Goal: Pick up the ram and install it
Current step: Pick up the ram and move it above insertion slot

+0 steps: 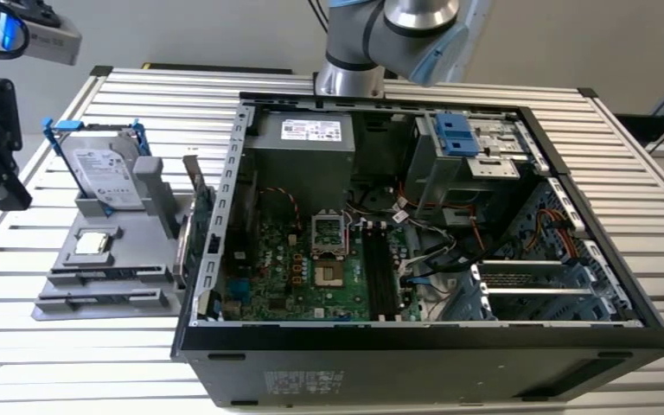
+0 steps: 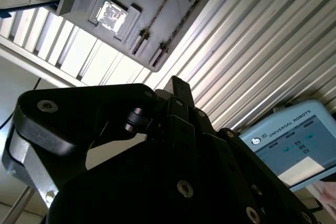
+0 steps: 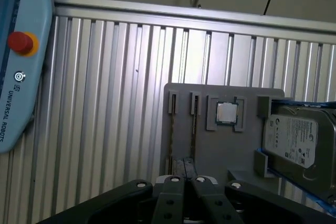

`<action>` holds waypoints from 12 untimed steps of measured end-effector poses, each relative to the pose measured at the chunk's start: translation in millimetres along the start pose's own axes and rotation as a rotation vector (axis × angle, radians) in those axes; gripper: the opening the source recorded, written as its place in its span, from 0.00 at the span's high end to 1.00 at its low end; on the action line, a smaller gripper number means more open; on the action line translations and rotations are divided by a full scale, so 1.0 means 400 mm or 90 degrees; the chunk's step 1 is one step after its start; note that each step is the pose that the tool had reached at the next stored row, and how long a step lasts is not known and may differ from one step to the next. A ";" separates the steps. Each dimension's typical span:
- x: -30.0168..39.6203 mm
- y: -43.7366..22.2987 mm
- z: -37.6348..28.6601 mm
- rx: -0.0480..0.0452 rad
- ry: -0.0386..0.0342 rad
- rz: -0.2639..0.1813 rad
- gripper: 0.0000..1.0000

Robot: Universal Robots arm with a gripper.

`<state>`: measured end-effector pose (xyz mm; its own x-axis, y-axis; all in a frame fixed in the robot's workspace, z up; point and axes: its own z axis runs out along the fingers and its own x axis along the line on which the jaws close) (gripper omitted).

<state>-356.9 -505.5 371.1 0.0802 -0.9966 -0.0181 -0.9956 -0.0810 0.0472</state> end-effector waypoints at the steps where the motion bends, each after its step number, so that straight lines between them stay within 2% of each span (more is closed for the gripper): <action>1: 0.000 0.000 0.000 0.0000 0.0000 0.000 1.00; 7: -0.001 0.000 0.004 0.0016 0.0000 0.000 1.00; 9: -0.002 -0.001 0.007 0.0075 0.0006 0.000 1.00; 12: -0.004 -0.001 0.012 0.0222 0.0017 0.000 1.00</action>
<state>-356.9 -504.1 366.3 0.0807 -0.9966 -0.0155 -0.9966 -0.0809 0.0123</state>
